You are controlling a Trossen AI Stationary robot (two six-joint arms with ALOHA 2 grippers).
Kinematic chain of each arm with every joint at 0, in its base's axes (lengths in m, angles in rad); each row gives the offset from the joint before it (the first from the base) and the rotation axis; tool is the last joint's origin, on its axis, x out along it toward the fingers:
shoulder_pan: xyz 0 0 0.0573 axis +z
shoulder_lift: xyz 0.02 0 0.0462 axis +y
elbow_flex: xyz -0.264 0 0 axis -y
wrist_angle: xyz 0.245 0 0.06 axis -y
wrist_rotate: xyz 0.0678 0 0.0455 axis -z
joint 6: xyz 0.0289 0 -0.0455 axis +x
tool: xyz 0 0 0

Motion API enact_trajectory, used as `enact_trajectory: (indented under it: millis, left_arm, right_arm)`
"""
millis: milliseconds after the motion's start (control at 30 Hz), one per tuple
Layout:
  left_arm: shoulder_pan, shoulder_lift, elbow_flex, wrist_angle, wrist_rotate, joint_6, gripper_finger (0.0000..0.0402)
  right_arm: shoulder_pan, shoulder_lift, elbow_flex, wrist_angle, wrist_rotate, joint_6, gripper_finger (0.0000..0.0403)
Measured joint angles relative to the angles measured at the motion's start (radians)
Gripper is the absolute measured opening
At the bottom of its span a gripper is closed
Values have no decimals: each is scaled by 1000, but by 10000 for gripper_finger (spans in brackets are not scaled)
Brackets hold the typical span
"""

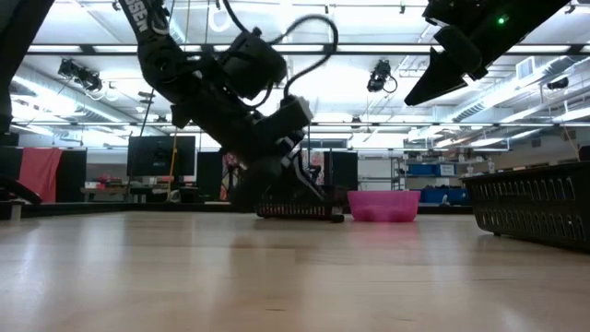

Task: Sort Halloween decoration
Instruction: Put the black skeleton toy into the bottom black bin

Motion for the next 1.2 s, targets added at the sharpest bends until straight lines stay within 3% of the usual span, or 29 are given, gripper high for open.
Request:
enact_trajectory:
  millis: [300,400,833,1000,1200]
  left_arm:
    - [-114,0,2,161,6,31,7]
    - [-131,2,22,181,82,-36,7]
    - [-164,54,207,189,267,-148,7]
    - [-163,104,282,201,277,-181,7]
    - [-164,214,419,197,285,-193,7]
  right_arm:
    - [0,0,0,0,0,0,173]
    - [0,0,0,0,0,2,173]
    - [0,0,0,-57,17,6,173]
    - [22,-33,-1,-186,21,81,172]
    - [58,-103,-2,-223,101,115,165]
